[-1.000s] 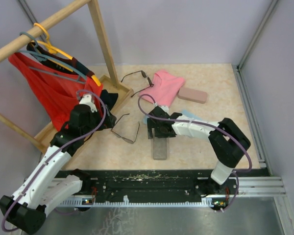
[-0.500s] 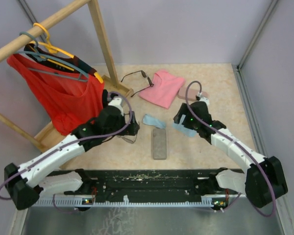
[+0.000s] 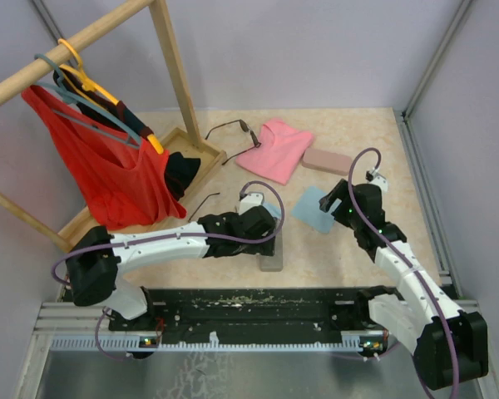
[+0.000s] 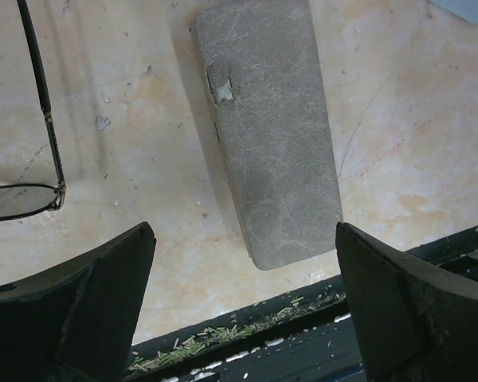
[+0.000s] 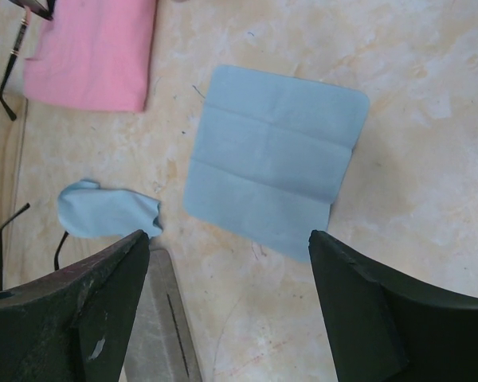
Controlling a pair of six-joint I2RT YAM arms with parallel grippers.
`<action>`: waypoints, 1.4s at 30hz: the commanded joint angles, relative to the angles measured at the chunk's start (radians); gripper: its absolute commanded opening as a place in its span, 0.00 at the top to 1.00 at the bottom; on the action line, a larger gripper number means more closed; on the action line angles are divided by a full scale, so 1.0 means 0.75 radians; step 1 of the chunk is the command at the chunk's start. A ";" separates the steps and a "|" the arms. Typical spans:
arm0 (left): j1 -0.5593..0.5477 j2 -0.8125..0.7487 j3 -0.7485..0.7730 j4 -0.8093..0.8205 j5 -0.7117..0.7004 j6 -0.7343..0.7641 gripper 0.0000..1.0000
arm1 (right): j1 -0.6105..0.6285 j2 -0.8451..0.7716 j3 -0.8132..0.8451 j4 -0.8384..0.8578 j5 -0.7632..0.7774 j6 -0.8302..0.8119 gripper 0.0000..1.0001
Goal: Organize the sunglasses
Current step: Place the sunglasses case at the center of the board, then pick up the sunglasses case from the center of the board.
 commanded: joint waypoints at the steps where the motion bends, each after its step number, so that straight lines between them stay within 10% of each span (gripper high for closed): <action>1: -0.008 0.057 0.060 -0.001 -0.018 -0.117 0.00 | -0.002 -0.044 -0.030 0.022 -0.004 -0.019 0.19; 42: -0.049 0.533 0.404 -0.194 -0.155 -0.253 0.04 | -0.002 -0.134 -0.083 -0.032 -0.003 -0.088 0.21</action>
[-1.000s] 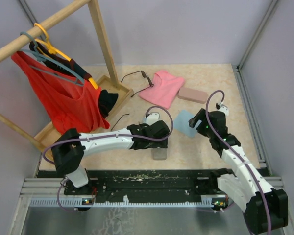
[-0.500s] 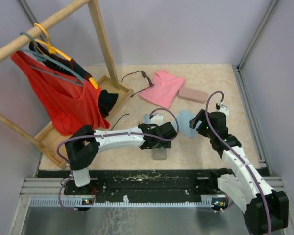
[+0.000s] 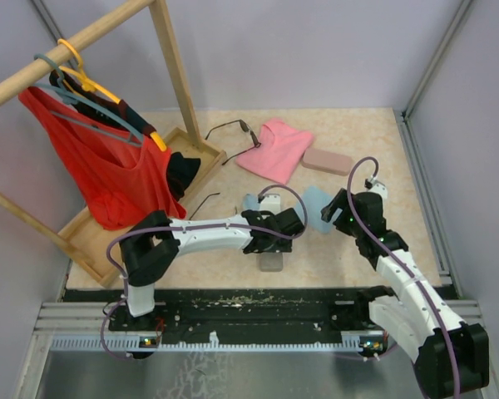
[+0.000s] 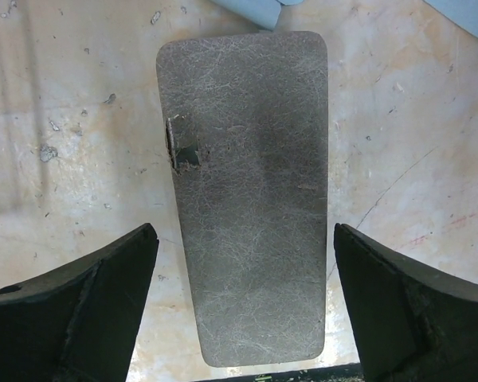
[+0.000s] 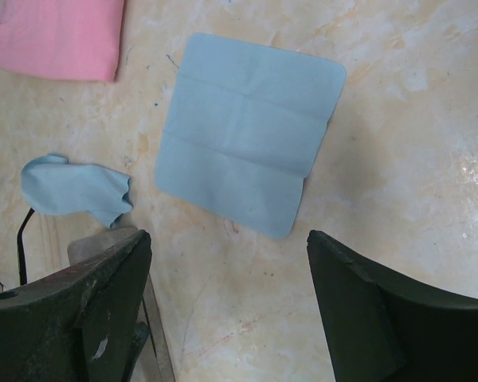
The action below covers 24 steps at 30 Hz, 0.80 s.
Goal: Organize the sunglasses
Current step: Pick up the sunglasses case from the center of the board.
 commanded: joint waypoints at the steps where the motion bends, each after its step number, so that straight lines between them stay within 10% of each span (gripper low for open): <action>1: -0.007 0.033 0.047 -0.028 -0.012 -0.009 0.05 | -0.001 -0.030 0.010 0.033 0.003 -0.018 0.21; 24: -0.004 -0.104 0.039 -0.011 -0.030 0.107 0.55 | -0.001 -0.117 0.029 -0.011 0.021 -0.026 0.22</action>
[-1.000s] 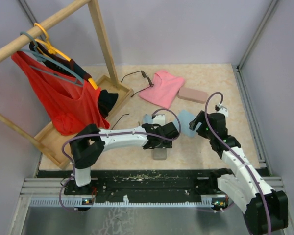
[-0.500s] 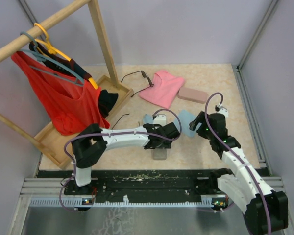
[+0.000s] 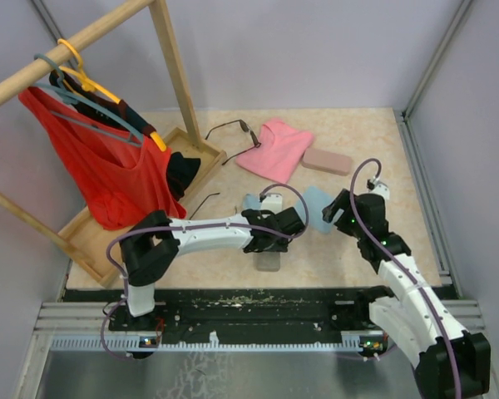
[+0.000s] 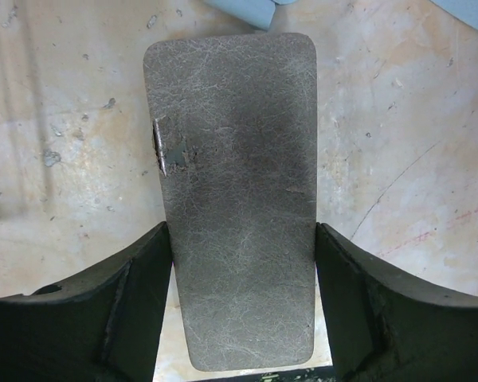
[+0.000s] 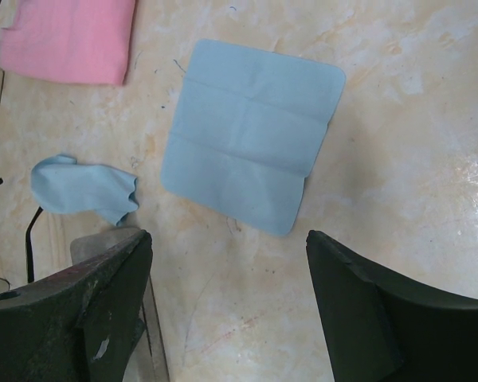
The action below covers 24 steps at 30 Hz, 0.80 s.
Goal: Organize the sunglasses
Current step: Pick up the sunglasses case from the center of the board.
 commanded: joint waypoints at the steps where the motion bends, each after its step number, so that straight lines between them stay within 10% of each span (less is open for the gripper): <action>1: -0.006 -0.162 0.012 0.033 -0.022 0.112 0.64 | -0.002 -0.090 0.035 0.010 0.008 -0.025 0.22; 12: 0.042 -0.793 -0.340 0.714 0.191 0.627 0.99 | -0.002 -0.501 0.064 0.205 -0.314 -0.117 0.23; 24: 0.067 -1.207 -0.449 1.033 0.597 0.787 0.99 | -0.002 -0.600 0.018 1.075 -1.085 0.087 0.20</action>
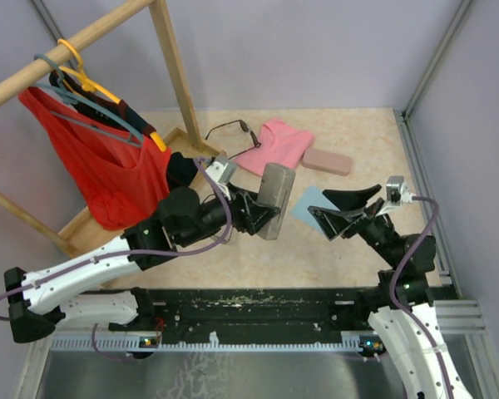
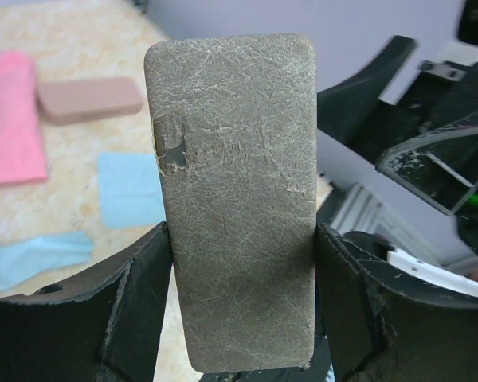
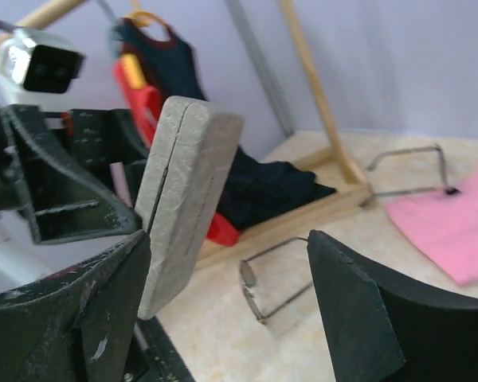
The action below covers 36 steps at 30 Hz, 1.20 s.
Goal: Organize the sunglasses
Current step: Pick up the sunglasses case from the center of the board, then open the sunglasses case.
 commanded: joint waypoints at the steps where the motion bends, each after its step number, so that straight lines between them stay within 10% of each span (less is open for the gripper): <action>1: 0.003 -0.146 -0.056 0.294 0.225 0.100 0.99 | -0.001 0.060 0.008 0.565 -0.327 0.172 0.20; 14: 0.003 -0.158 0.089 0.507 0.692 0.344 0.99 | 0.051 0.502 0.154 1.605 -0.550 0.639 0.09; 24: 0.003 -0.110 0.183 0.518 0.858 0.407 1.00 | 0.395 0.545 0.247 1.290 -0.586 0.204 0.08; 36: 0.004 -0.060 0.215 0.497 0.915 0.400 1.00 | 0.423 0.563 0.273 1.229 -0.541 0.172 0.08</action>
